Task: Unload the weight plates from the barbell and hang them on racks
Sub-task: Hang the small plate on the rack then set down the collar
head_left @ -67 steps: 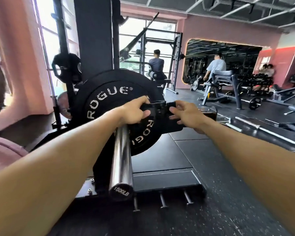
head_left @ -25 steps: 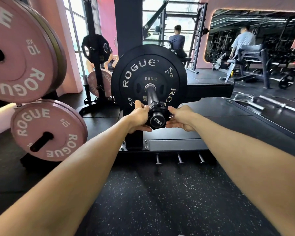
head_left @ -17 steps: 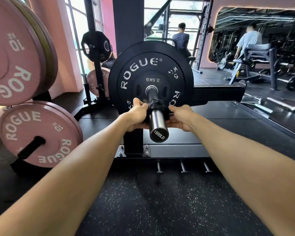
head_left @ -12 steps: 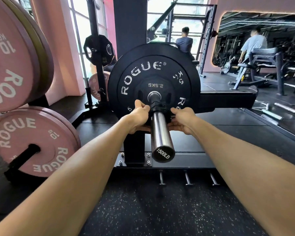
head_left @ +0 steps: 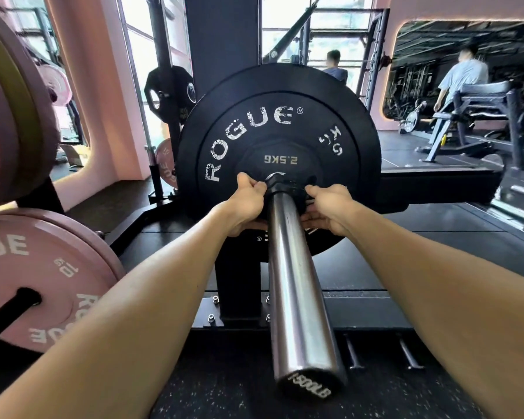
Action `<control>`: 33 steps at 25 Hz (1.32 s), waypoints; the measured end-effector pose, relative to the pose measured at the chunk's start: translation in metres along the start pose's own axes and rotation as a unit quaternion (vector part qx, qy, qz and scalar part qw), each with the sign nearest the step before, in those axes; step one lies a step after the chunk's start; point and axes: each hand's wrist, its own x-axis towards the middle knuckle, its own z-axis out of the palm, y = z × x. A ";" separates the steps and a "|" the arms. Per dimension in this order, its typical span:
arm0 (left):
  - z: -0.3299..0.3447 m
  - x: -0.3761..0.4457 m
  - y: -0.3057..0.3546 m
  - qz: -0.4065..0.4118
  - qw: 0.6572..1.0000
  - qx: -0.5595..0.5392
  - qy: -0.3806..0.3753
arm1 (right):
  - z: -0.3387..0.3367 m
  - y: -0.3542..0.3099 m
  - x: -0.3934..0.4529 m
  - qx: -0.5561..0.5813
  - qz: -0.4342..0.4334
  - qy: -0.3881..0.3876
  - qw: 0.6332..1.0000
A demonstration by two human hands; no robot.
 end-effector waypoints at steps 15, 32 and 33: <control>0.003 0.047 -0.001 -0.041 0.999 -0.011 0.031 | 0.001 -0.013 0.046 -0.125 -0.056 0.082 0.987; 0.008 0.051 0.002 -0.096 0.994 -0.037 0.028 | 0.012 -0.050 0.024 -0.361 -0.254 -0.011 0.897; 0.008 0.052 0.001 -0.095 0.995 -0.032 0.024 | 0.015 -0.050 0.022 -0.383 -0.249 -0.029 0.889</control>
